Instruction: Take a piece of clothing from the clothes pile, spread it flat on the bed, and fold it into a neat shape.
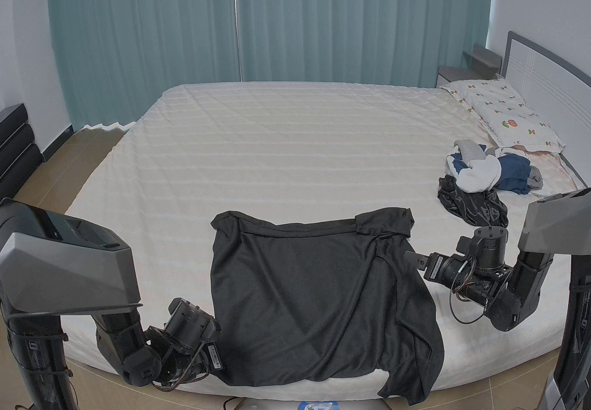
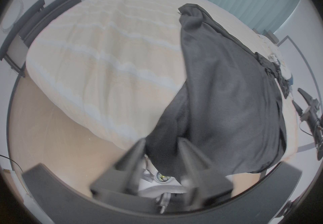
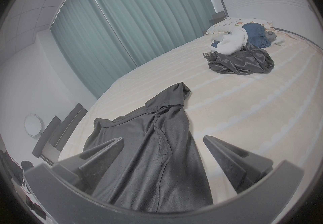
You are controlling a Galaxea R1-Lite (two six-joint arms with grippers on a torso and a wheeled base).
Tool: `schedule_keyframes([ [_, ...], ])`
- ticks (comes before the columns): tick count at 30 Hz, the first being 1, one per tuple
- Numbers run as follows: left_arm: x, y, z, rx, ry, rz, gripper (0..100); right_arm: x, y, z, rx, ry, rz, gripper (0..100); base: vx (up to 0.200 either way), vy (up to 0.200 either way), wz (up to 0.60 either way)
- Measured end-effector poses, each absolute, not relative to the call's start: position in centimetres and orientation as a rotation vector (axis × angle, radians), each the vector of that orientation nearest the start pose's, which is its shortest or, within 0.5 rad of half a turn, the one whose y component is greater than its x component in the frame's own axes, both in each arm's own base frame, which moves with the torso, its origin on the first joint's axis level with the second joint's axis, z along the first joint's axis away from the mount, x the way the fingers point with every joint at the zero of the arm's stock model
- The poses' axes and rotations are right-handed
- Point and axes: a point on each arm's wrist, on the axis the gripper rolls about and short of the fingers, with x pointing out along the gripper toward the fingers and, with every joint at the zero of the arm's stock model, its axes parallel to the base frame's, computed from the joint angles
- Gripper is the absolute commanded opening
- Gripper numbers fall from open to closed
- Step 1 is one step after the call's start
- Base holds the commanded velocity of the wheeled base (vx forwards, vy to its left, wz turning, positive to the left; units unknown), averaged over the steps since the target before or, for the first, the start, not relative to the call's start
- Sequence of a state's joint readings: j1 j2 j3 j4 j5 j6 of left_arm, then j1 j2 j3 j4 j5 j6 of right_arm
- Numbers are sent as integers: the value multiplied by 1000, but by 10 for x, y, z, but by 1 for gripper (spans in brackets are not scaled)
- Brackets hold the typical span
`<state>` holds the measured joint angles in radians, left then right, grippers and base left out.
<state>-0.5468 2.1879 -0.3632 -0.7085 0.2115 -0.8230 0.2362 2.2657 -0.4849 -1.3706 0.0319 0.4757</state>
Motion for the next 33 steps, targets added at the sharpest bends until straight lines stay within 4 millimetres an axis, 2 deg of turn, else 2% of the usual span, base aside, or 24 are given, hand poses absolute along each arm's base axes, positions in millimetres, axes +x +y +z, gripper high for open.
schedule_keyframes([
  [9,212,-126,-45,-245,1066,184,0,322,80,-2,422,497,177,100,0,0,0],
  [15,208,-113,-42,-178,1098,239,0,337,86,-7,414,535,174,100,0,0,0],
  [21,206,-99,-34,-170,1132,295,0,356,105,-14,384,588,180,100,0,0,0],
  [22,207,-98,-33,-176,1130,301,100,360,109,-15,375,592,179,100,0,0,0],
  [27,212,-92,-30,-217,1125,307,100,381,126,-21,329,621,151,100,0,0,0],
  [28,213,-92,-30,-224,1124,304,100,385,128,-22,319,632,144,0,0,0,0],
  [33,216,-88,-30,-264,1133,292,100,404,137,-26,261,672,118,0,0,0,0],
])
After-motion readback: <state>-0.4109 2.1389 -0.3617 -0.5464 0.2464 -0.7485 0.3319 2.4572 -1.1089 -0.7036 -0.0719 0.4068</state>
